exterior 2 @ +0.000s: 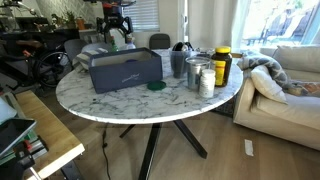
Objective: Put the blue lid on the silver cup
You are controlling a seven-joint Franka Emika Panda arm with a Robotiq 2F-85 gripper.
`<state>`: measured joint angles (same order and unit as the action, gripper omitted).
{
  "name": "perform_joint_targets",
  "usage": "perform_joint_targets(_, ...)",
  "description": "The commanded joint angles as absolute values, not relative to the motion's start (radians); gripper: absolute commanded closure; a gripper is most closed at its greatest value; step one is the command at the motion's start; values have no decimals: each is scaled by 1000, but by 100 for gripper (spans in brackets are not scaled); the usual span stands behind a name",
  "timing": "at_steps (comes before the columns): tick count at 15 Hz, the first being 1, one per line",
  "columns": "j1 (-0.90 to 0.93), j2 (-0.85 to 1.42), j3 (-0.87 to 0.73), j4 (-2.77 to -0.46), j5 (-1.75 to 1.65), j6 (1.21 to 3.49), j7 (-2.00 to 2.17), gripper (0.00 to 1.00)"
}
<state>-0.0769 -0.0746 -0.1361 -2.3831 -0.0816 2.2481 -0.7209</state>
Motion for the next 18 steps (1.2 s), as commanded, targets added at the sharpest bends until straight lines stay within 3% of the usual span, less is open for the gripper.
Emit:
perform_joint_targets(1, -76, -56, -128, -2451, -99, 2517, -791, 0)
perform_joint_targets(4, -66, -15, -126, -2494, -6, 2729, -948, 0)
perform_joint_targets(6, -47, -13, -107, -2508, 183, 2729, -1096, 0)
perform_joint_targets(7, -71, -17, -110, -2489, 59, 2708, -976, 0)
perform_joint_targets(11, -59, -8, -95, -2494, 149, 2711, -1058, 0)
perform_joint_targets(18, -28, 119, -44, -2505, 214, 2972, -982, 0)
